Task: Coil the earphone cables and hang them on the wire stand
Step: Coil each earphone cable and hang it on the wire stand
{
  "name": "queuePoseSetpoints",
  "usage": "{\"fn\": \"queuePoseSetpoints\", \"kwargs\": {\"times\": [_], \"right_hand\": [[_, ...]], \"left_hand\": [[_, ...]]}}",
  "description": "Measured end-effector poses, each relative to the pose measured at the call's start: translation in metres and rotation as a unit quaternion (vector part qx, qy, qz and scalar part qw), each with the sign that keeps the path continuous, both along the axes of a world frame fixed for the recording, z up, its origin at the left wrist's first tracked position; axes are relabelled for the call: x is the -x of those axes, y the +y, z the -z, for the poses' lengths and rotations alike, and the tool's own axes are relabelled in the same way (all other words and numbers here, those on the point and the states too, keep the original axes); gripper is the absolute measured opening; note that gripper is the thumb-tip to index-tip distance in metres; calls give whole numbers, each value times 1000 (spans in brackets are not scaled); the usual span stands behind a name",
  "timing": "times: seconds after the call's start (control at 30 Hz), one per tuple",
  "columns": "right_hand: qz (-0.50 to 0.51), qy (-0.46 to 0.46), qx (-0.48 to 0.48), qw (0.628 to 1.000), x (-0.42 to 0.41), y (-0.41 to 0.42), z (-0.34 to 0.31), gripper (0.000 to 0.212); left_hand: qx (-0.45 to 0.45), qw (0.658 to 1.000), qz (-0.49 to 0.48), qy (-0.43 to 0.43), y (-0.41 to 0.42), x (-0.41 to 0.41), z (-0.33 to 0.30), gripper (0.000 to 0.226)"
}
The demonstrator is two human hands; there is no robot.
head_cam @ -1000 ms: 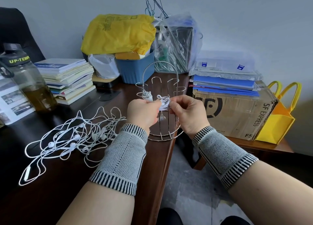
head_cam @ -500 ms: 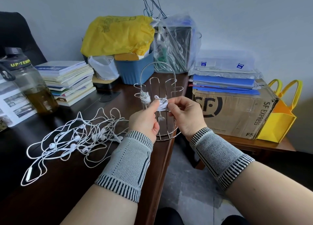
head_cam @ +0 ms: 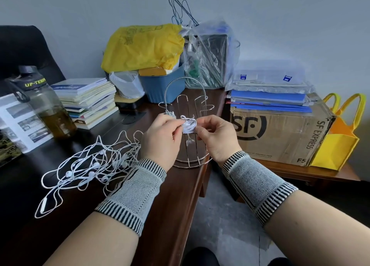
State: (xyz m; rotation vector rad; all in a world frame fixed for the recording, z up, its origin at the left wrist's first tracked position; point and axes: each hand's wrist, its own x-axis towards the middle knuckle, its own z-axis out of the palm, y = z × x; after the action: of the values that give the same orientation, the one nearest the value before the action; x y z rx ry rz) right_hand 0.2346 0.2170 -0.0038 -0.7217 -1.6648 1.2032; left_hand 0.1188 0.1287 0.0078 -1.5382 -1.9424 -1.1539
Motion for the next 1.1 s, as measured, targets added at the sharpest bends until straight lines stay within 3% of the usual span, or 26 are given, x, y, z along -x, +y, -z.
{"fn": "queuePoseSetpoints", "kwargs": {"times": [0.13, 0.33, 0.67, 0.93, 1.1], "right_hand": [[-2, -1, -5, 1000, 2, -1, -1, 20], [13, -14, 0, 1000, 5, 2, -1, 22], [71, -62, -48, 994, 7, -1, 1, 24], [55, -47, -40, 997, 7, -5, 4, 15], [55, -35, -46, 997, 9, -8, 5, 23]], "left_hand": [[26, 998, -11, 52, 2, -1, 0, 19], [75, 995, -42, 56, 2, -2, -7, 16], [120, 992, -38, -22, 2, -1, -18, 13], [149, 987, -57, -35, 2, -5, -24, 18], [121, 987, -82, -71, 1, -14, -19, 20]]}}
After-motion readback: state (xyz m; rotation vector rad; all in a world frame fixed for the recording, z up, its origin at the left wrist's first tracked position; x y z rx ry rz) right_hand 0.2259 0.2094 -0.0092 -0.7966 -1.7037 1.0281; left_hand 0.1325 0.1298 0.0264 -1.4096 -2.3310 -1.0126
